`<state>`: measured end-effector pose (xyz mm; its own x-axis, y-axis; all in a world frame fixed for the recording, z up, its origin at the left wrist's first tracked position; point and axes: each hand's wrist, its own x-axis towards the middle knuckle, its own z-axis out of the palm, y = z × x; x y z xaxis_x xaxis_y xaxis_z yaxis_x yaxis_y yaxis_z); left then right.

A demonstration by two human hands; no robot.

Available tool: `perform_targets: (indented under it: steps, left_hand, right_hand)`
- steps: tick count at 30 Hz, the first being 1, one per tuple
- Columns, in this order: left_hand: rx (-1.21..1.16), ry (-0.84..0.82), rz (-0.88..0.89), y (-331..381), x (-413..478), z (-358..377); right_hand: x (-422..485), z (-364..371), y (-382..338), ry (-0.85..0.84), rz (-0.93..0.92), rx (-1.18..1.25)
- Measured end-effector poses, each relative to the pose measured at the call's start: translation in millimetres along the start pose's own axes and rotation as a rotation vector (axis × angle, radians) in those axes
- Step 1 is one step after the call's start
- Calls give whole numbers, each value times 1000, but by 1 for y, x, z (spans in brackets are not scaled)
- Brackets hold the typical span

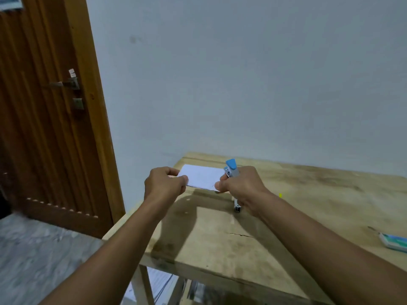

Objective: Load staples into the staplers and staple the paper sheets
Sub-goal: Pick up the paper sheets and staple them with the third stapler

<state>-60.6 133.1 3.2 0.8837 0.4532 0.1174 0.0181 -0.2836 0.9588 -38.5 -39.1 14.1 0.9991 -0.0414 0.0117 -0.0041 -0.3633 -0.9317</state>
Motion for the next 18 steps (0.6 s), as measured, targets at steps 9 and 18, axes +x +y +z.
perform_targets:
  steps: [9,18]
  left_hand:
    - [432,-22,82,-37,47,15]
    - [570,4,81,-45,59,24]
  right_hand:
    - [42,42,9,-14,-34,-638]
    - [54,44,10,-145,-50,-712]
